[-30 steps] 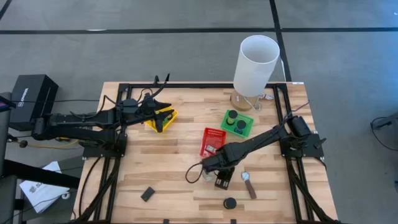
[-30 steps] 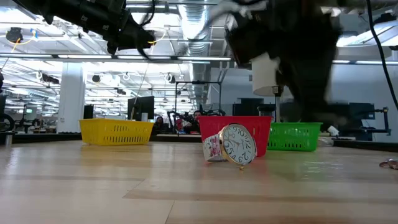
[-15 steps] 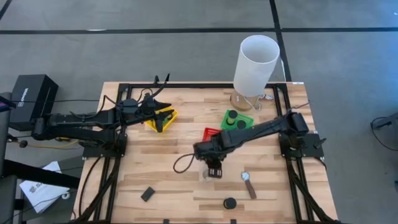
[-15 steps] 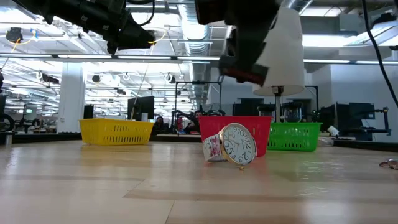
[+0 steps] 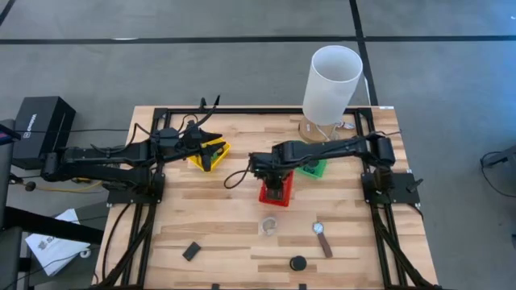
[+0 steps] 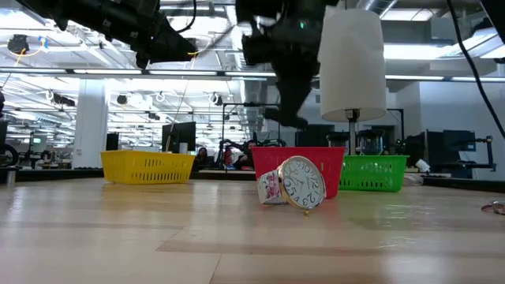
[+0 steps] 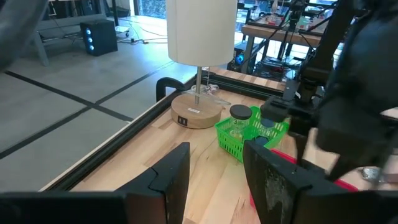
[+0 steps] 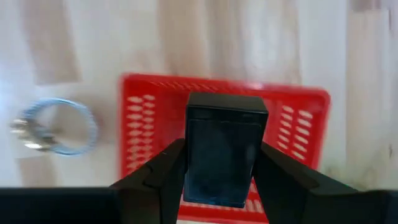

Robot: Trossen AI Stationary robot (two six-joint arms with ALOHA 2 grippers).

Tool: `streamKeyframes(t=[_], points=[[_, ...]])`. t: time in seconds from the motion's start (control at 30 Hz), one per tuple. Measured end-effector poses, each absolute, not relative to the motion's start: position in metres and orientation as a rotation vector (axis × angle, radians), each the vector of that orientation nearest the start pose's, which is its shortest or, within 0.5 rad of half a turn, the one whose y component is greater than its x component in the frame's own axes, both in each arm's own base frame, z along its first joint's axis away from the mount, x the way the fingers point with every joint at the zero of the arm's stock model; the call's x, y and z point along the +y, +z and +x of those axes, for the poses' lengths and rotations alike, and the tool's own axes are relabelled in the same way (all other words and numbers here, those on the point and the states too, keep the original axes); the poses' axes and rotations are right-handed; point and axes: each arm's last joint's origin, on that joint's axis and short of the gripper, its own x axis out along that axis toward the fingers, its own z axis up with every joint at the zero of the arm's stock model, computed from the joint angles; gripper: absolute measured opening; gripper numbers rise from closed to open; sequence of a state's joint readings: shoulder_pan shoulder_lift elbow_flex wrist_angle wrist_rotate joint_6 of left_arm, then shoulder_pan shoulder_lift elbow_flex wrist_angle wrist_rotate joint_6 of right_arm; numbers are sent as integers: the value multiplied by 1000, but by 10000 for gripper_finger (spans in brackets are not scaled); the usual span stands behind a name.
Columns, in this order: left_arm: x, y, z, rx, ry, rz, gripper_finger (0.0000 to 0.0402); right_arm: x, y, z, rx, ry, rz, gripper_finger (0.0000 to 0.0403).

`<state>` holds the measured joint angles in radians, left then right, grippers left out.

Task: Pick & Place Office items
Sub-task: Put the right black digital clock into the red bin

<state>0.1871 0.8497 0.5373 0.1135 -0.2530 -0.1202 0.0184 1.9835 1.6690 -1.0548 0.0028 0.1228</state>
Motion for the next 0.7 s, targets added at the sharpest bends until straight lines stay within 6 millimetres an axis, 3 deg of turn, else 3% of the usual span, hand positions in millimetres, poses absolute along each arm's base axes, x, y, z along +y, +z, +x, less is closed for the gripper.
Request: streamKeyframes(t=[0.2, 0.47, 0.7], points=[[43, 265, 187, 176, 449, -104, 143, -3, 208, 392, 1387, -99, 114, 152], [43, 265, 187, 176, 449, -103, 143, -14, 193, 390, 1373, -135, 132, 165], [43, 265, 187, 176, 449, -102, 143, -14, 173, 381, 1408, -154, 159, 153]])
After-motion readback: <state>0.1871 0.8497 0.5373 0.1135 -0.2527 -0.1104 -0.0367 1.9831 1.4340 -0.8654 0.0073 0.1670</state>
